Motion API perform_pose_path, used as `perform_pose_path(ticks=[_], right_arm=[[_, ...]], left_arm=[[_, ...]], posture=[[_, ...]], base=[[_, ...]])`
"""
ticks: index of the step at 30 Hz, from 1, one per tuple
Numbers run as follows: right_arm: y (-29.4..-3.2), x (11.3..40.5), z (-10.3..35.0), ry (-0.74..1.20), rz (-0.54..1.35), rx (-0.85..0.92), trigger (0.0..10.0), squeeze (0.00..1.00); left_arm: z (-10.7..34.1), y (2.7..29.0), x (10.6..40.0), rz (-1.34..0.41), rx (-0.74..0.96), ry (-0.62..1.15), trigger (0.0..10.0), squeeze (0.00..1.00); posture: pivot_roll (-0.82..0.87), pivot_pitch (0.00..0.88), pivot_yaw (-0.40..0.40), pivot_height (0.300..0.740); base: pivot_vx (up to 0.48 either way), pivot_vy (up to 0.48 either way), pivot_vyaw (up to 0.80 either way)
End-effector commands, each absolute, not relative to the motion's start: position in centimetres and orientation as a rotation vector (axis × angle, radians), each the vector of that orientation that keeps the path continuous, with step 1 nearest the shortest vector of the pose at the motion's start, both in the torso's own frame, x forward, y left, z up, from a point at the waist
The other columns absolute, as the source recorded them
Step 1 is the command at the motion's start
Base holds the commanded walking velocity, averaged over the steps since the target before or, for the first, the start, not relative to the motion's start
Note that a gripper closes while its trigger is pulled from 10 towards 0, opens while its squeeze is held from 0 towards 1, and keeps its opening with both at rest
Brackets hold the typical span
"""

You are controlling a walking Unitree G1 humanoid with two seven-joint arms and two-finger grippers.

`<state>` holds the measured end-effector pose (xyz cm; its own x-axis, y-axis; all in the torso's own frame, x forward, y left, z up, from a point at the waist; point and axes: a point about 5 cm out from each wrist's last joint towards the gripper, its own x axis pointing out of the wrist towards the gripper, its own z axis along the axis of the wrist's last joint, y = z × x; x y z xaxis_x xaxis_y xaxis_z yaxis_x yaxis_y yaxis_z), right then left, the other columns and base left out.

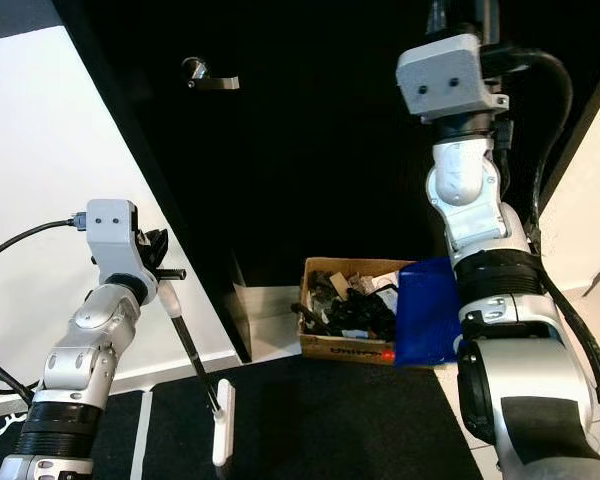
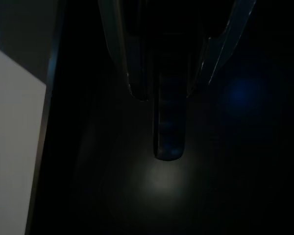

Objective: Sweep floor

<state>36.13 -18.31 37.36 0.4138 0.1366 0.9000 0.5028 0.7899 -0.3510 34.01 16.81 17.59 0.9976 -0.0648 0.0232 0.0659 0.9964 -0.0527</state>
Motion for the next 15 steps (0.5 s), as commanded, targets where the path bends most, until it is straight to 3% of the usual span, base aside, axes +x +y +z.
perform_pose_path(ticks=[1, 15], right_arm=[[-17.1, 35.7, 38.6, -1.229, -0.209, -0.703, 10.0, 0.00], [-11.8, 35.5, 39.7, -1.412, -0.064, -0.915, 10.0, 0.00]], left_arm=[[18.0, 17.6, 33.7, -0.040, -0.021, -0.036, 10.0, 0.00], [17.7, 17.5, 33.1, -0.031, -0.034, -0.031, 10.0, 0.00]], posture=[[0.00, 0.131, 0.138, 0.740], [0.01, 0.139, 0.117, 0.740]], base=[[0.000, 0.000, 0.00], [0.000, 0.000, 0.00]])
